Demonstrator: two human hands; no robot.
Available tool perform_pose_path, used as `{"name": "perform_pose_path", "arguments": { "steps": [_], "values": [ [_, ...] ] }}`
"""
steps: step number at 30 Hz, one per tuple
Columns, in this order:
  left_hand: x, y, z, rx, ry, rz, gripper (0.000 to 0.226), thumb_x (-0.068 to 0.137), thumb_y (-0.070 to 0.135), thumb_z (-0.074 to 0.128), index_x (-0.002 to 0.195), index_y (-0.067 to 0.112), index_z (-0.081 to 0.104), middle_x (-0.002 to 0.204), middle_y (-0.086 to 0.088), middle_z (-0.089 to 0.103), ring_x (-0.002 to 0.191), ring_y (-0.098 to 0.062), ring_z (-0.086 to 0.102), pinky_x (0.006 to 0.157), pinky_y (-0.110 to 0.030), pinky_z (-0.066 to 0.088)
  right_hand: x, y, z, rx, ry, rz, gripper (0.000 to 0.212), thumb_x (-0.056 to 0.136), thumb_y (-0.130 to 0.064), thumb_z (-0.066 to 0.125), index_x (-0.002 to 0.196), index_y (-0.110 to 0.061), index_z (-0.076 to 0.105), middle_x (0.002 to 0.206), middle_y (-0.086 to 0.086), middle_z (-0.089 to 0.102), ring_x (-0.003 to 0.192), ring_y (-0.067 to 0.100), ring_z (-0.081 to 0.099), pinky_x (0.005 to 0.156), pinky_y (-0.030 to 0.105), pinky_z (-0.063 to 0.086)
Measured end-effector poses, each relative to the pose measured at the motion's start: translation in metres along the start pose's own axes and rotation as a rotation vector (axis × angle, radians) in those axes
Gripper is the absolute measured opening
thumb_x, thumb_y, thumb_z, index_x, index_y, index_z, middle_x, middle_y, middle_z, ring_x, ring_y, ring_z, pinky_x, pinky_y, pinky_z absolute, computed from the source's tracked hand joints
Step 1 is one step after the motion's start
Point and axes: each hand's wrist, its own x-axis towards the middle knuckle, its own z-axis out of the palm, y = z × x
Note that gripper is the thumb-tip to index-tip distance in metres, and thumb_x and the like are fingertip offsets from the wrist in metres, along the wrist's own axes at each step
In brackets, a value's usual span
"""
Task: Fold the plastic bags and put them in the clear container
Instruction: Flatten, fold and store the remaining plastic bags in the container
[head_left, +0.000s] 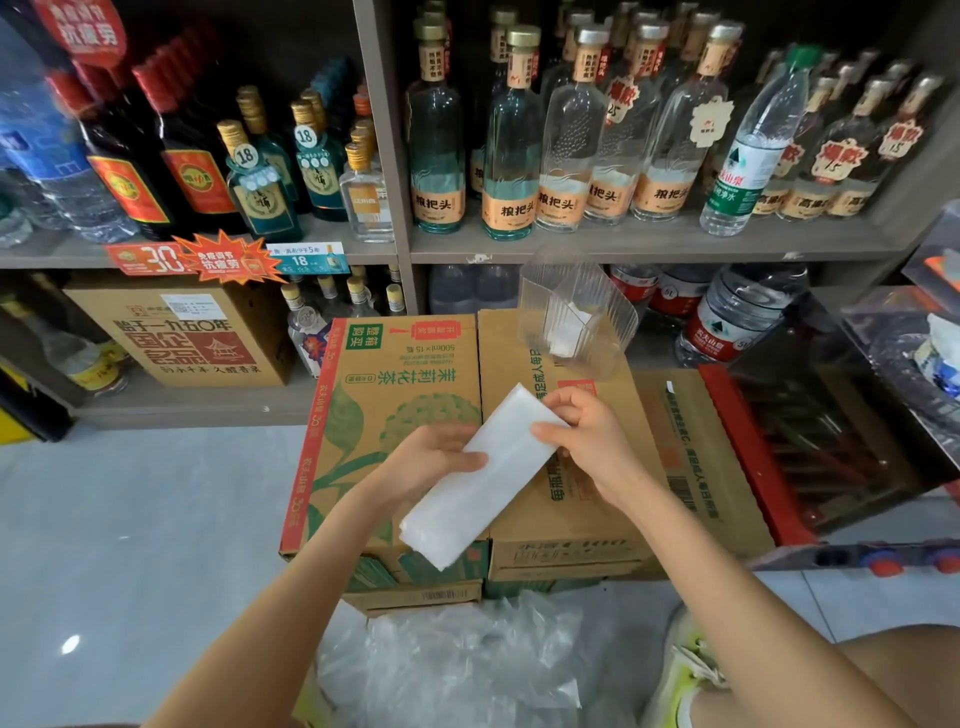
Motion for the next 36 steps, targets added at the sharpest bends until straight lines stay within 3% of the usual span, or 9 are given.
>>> {"name": "perform_pose_path", "arguments": {
  "steps": [3, 7, 11, 15, 19, 26, 29, 33, 36],
  "values": [
    [0.000, -0.001, 0.003, -0.157, 0.051, -0.015, 0.013, 0.086, 0.010, 0.069, 0.099, 0.009, 0.069, 0.095, -0.009, 0.073, 0.079, -0.020, 0.071, 0.071, -0.032, 0.057, 0.011, -0.009, 0.000, 0.000, -0.026, 0.027, 0.021, 0.085, 0.000, 0.065, 0.096, -0.015, 0.056, 0.092, 0.003, 0.069, 0.070, 0.006, 0.061, 0.051, 0.015, 0.043],
    [0.000, -0.010, 0.009, -0.406, 0.156, -0.059, 0.023, 0.086, 0.006, 0.068, 0.106, -0.003, 0.062, 0.103, -0.021, 0.070, 0.086, -0.036, 0.069, 0.079, -0.048, 0.057, 0.009, 0.000, 0.013, 0.150, 0.018, 0.164, 0.027, 0.085, -0.012, 0.070, 0.110, -0.012, 0.059, 0.099, 0.004, 0.070, 0.084, 0.017, 0.068, 0.059, 0.027, 0.054],
    [-0.001, -0.017, 0.019, -0.520, 0.249, -0.067, 0.024, 0.088, 0.008, 0.067, 0.109, 0.000, 0.058, 0.109, -0.020, 0.069, 0.095, -0.039, 0.067, 0.084, -0.054, 0.055, -0.013, 0.017, 0.037, 0.285, -0.085, 0.321, 0.021, 0.085, -0.007, 0.068, 0.106, -0.007, 0.064, 0.092, 0.008, 0.073, 0.076, 0.020, 0.071, 0.059, 0.028, 0.055],
    [-0.003, -0.020, 0.018, -0.511, 0.274, -0.060, 0.020, 0.088, 0.014, 0.068, 0.104, 0.007, 0.059, 0.105, -0.014, 0.071, 0.097, -0.036, 0.068, 0.086, -0.055, 0.054, -0.013, 0.021, 0.047, 0.291, -0.006, 0.293, 0.023, 0.083, 0.004, 0.066, 0.104, -0.004, 0.064, 0.092, 0.010, 0.072, 0.078, 0.021, 0.069, 0.060, 0.029, 0.056],
    [-0.008, -0.021, 0.010, -0.476, 0.185, -0.030, 0.031, 0.087, 0.012, 0.069, 0.115, 0.010, 0.056, 0.106, -0.012, 0.072, 0.096, -0.031, 0.069, 0.086, -0.052, 0.054, -0.010, 0.017, 0.047, 0.289, 0.005, 0.273, 0.024, 0.084, 0.004, 0.064, 0.104, -0.009, 0.062, 0.098, 0.011, 0.071, 0.085, 0.025, 0.069, 0.070, 0.037, 0.058],
    [-0.009, -0.015, 0.010, -0.440, 0.190, 0.015, 0.038, 0.086, 0.004, 0.069, 0.120, 0.011, 0.055, 0.100, -0.010, 0.073, 0.092, -0.028, 0.070, 0.080, -0.046, 0.057, -0.010, 0.008, 0.045, 0.356, -0.034, 0.248, 0.027, 0.086, -0.003, 0.066, 0.110, -0.014, 0.059, 0.102, 0.007, 0.069, 0.084, 0.020, 0.068, 0.062, 0.031, 0.054],
    [-0.011, -0.010, 0.009, -0.519, 0.177, -0.030, 0.038, 0.090, 0.015, 0.065, 0.125, 0.007, 0.053, 0.105, -0.013, 0.072, 0.095, -0.030, 0.070, 0.082, -0.047, 0.057, -0.010, 0.006, 0.047, 0.289, 0.011, 0.151, 0.023, 0.086, 0.001, 0.064, 0.099, -0.017, 0.060, 0.098, 0.003, 0.068, 0.087, 0.020, 0.066, 0.067, 0.032, 0.056],
    [-0.017, -0.001, -0.002, -0.682, 0.031, -0.189, 0.056, 0.098, 0.054, 0.036, 0.124, 0.008, 0.053, 0.108, -0.021, 0.070, 0.093, -0.032, 0.070, 0.074, -0.041, 0.058, -0.014, 0.006, 0.038, 0.073, 0.009, -0.050, 0.023, 0.085, -0.003, 0.066, 0.084, -0.025, 0.064, 0.093, -0.008, 0.067, 0.090, 0.011, 0.061, 0.079, 0.030, 0.050],
    [-0.021, 0.003, -0.006, -0.749, -0.020, -0.217, 0.058, 0.094, 0.055, 0.043, 0.123, 0.006, 0.053, 0.105, -0.017, 0.070, 0.092, -0.031, 0.070, 0.074, -0.042, 0.057, -0.017, 0.004, 0.030, 0.033, -0.085, -0.102, 0.030, 0.088, 0.002, 0.060, 0.075, -0.024, 0.066, 0.090, -0.012, 0.066, 0.088, 0.004, 0.059, 0.076, 0.021, 0.047]
  ]
}}
